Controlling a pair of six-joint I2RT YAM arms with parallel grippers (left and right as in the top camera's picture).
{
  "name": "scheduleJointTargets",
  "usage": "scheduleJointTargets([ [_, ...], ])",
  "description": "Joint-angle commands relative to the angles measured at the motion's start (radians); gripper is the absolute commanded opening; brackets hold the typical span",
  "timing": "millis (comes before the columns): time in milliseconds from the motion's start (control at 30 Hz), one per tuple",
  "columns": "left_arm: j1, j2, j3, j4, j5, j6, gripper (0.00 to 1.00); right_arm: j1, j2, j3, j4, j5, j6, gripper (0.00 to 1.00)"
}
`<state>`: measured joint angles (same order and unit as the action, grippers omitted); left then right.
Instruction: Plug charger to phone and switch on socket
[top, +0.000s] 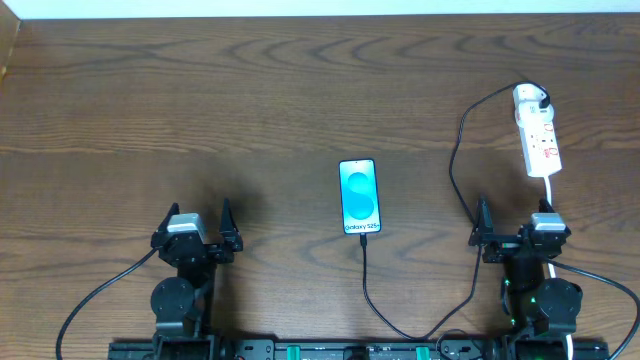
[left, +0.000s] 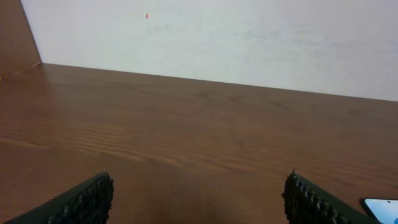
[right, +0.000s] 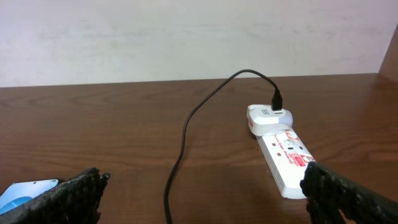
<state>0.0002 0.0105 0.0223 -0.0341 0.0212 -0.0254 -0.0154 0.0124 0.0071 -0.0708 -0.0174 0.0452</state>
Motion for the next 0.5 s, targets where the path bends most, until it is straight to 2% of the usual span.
scheduleJointTargets([
  [0, 0.006, -0.006, -0.018, -0.039, -0.013, 0.007, 0.88, 0.011, -0.008, -0.002, -0.006, 0.015, 0.01, 0.99],
  [467, 0.006, -0.006, -0.018, -0.039, -0.013, 0.007, 0.87, 0.011, -0.008, -0.002, -0.005, 0.015, 0.01, 0.99],
])
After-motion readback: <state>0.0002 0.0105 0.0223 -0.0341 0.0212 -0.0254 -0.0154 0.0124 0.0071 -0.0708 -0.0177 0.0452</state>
